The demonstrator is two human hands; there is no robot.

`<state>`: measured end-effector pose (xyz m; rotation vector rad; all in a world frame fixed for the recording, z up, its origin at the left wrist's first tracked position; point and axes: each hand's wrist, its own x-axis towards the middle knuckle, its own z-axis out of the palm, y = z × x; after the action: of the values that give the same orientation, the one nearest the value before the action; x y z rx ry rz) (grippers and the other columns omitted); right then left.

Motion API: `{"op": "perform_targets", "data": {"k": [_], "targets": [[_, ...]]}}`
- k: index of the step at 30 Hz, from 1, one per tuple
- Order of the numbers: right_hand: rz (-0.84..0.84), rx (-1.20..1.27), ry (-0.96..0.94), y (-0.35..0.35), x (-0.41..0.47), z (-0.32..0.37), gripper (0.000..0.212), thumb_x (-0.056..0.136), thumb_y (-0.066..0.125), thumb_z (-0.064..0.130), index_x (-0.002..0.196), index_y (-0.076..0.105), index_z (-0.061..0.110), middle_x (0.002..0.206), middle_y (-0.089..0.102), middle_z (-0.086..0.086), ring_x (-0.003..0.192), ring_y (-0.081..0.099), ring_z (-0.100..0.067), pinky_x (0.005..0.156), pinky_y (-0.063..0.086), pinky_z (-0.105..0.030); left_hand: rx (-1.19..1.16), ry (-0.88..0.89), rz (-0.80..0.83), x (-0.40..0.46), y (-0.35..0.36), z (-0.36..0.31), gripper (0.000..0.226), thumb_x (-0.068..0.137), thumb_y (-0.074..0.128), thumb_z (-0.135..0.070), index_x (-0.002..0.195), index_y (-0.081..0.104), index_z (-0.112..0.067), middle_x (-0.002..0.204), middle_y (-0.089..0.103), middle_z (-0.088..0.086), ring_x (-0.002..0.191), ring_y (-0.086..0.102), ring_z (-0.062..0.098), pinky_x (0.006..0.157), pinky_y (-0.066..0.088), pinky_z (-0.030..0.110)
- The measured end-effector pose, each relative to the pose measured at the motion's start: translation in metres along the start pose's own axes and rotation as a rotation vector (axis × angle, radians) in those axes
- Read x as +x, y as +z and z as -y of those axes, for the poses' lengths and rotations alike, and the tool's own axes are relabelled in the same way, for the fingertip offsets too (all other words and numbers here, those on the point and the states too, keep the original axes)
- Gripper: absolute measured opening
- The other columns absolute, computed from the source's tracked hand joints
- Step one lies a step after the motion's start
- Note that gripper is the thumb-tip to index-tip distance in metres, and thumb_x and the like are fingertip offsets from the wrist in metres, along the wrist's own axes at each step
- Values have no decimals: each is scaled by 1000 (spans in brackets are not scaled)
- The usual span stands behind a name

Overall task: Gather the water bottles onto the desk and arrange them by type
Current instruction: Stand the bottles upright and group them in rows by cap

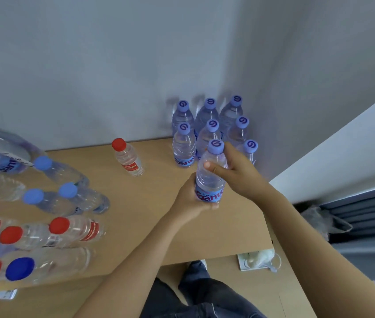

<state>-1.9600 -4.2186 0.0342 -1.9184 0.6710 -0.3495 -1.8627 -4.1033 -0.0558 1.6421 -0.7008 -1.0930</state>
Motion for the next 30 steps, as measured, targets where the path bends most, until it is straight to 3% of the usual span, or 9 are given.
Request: {"op": "perform_targets", "data": {"k": [4,7,10,13,16,21,25,28,30], "targets": [[-46,24,25,10,-11,-23,23,92,68,23,110,55,18,97,62,21,92,55,11,79,38,-8,58,9,-66,7,14,17,68,58,87,-1,118,57,-12,113,69,6,106,67,20,91,55,44],[-84,-4,17,16,-20,-30,28,91,71,20,112,53,24,101,59,25,97,52,17,81,36,-1,95,-22,-89,10,22,28,66,57,86,-4,117,58,-10,115,67,10,108,65,24,91,53,49],[-147,-73,11,18,-26,-36,29,88,74,19,104,52,30,90,58,27,92,50,22,77,35,1,115,-37,-117,11,27,39,65,62,85,3,118,58,-14,112,68,3,103,66,16,88,55,38],[-157,-104,18,20,-29,-40,28,86,76,20,107,58,19,88,55,20,89,49,23,74,35,1,100,-23,-140,12,30,46,64,63,83,7,116,58,-18,109,69,-1,100,66,12,81,54,23],[-165,-79,11,21,-30,-44,32,84,77,10,111,62,4,90,55,17,89,44,30,75,30,6,89,0,-160,15,32,49,64,63,82,6,119,60,-15,112,70,0,103,66,12,85,54,26],[-145,-60,-5,20,-28,-46,38,81,76,1,116,62,-1,94,57,-1,86,42,33,75,30,7,133,85,-198,22,36,51,65,63,78,4,123,60,-15,116,68,-2,109,63,12,89,52,26],[-138,-70,-13,16,-21,-46,41,79,77,0,117,61,-1,107,63,-12,89,47,17,79,31,5,226,90,-250,33,38,53,60,66,78,2,123,61,-10,119,62,6,117,53,23,95,48,34],[-141,-136,9,14,-12,-46,47,78,80,7,121,60,2,116,51,-5,96,46,1,82,29,4,255,96,-276,41,38,52,61,67,78,0,125,60,-12,120,61,5,116,50,21,95,47,28],[-144,-158,24,14,-5,-47,47,79,80,9,121,61,3,114,45,-1,94,47,2,80,30,4,258,113,-270,49,37,53,59,67,78,-2,123,61,-11,118,62,5,115,52,22,93,47,27]]}}
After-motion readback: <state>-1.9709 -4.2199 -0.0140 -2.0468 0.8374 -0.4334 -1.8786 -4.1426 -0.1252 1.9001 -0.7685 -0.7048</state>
